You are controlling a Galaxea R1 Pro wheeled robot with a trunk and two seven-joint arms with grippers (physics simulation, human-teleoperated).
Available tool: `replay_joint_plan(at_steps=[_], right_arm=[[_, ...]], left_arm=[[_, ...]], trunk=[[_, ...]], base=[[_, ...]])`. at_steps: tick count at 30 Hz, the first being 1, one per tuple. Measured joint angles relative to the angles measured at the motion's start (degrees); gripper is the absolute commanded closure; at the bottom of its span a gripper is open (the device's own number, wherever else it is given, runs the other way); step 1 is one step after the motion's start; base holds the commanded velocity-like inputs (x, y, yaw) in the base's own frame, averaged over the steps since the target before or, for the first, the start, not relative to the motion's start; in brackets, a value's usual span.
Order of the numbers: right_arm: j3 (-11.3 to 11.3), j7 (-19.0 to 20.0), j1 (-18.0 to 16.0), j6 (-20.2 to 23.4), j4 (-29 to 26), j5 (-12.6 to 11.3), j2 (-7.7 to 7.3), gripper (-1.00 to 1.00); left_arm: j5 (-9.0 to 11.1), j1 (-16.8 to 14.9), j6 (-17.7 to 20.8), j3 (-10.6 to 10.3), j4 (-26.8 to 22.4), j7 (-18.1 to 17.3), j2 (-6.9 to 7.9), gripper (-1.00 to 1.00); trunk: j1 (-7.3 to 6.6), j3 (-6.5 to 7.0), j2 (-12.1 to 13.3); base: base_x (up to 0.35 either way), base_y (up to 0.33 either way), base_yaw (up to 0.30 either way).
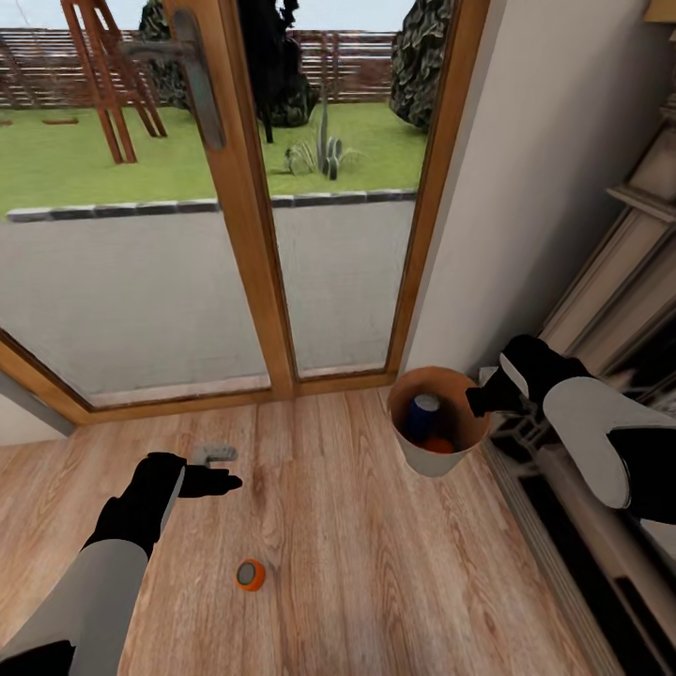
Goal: Put the three can of soda from the living room inside the tash can in the kitchen.
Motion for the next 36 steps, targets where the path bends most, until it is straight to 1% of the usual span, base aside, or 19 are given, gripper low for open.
replay_joint_plan(at_steps=[1,3,7,9,10,11,14,16,18,19,21,22,24,25,28,30,32,36], right_arm=[[-0.08,0.01,-0.04,0.01,-0.01,-0.11,-0.10,1.00],[-0.36,0.10,-0.14,0.06,-0.02,-0.61,-0.84,1.00],[0.28,0.00,-0.16,-0.08,0.02,0.58,-1.40,1.00],[0.17,0.06,-0.25,-0.06,0.01,0.38,-1.69,1.00],[0.07,0.20,-0.77,0.02,0.18,-0.11,-2.09,1.00],[-0.26,0.24,-1.12,-0.07,0.13,0.05,-2.25,1.00],[-0.03,0.39,-2.74,0.03,1.91,-0.31,-2.60,1.00],[0.16,0.36,-4.55,-0.06,3.76,0.17,-2.75,1.00],[0.96,0.35,-7.72,-0.02,6.93,0.20,-2.85,1.00],[0.71,0.33,-8.90,-0.14,7.68,0.60,-2.88,1.00],[0.64,0.43,-10.73,-0.02,9.25,-0.01,-2.89,1.00],[0.47,0.49,-11.16,0.02,9.59,-0.33,-2.89,1.00],[0.81,0.55,-11.96,0.09,10.27,-0.81,-2.88,1.00],[1.70,0.56,-12.67,0.08,10.84,-0.91,-2.85,1.00],[3.94,0.39,-13.67,-0.02,11.68,-0.02,-2.84,1.00],[5.04,0.31,-14.44,-0.10,12.16,0.43,-2.83,1.00],[5.19,0.36,-14.74,-0.06,12.37,0.24,-2.83,1.00],[4.38,0.54,-15.11,0.08,12.55,-0.72,-2.82,1.00]], left_arm=[[-0.01,0.00,0.00,0.00,0.03,-0.01,0.00,-1.00],[-0.02,0.01,0.00,-0.04,0.10,-0.01,0.01,-1.00],[-0.05,0.01,-0.01,-0.08,0.13,0.08,0.01,-1.00],[-0.07,0.01,-0.01,-0.06,0.14,0.10,0.01,-1.00],[-0.08,0.01,-0.01,-0.07,0.14,0.12,0.01,-1.00],[-0.09,0.01,-0.02,-0.08,0.15,0.12,0.01,-1.00],[-0.08,0.01,-0.01,-0.03,0.15,0.13,0.01,-1.00],[-0.06,0.01,-0.02,-0.04,0.15,0.13,0.01,-1.00],[-0.06,0.01,-0.01,-0.02,0.13,0.13,0.01,-1.00],[-0.05,0.00,-0.02,-0.01,0.11,0.13,0.01,-1.00],[-0.04,0.01,-0.02,-0.03,0.09,0.13,0.01,-1.00],[-0.04,0.00,-0.02,-0.04,0.09,0.13,0.01,-1.00],[-0.04,0.00,-0.02,-0.03,0.08,0.13,0.01,-1.00],[-0.04,0.01,-0.02,-0.03,0.07,0.13,0.01,-1.00],[-0.04,0.01,-0.01,-0.03,0.06,0.13,0.01,-1.00],[-0.03,0.01,-0.01,-0.06,0.06,0.13,0.01,-1.00],[-0.07,0.01,-0.01,-0.04,0.06,0.13,0.01,-1.00],[-0.16,0.01,-0.02,-0.03,0.11,0.13,0.01,-1.00]], trunk=[[0.22,-0.18,-0.40],[0.66,-0.54,-1.20],[1.54,-1.26,-2.81],[1.98,-1.62,-3.61],[2.19,-1.80,-4.01],[2.41,-1.97,-4.41],[3.07,-2.51,-5.62],[3.51,-2.87,-6.42],[3.95,-3.23,-7.22],[4.17,-3.40,-7.62],[4.61,-3.77,-8.42],[4.83,-3.95,-8.82],[5.27,-4.31,-9.63],[5.49,-4.48,-10.03],[6.15,-5.03,-11.23],[6.59,-5.38,-12.03],[7.03,-5.75,-12.83],[7.91,-6.46,-14.44]], base=[[0.000,0.000,0.000],[0.000,0.000,0.000],[0.000,0.000,0.000],[0.000,0.000,0.000],[0.000,0.000,0.000],[0.000,0.000,0.000],[0.000,0.000,0.000],[0.000,0.000,0.000],[0.000,0.000,0.000],[0.000,0.000,0.000],[0.000,0.000,0.000],[0.000,0.000,0.000],[0.000,0.000,0.000],[0.000,0.000,0.000],[0.000,0.000,0.000],[0.000,0.000,0.000],[0.000,0.000,0.000],[0.000,0.000,0.000]])
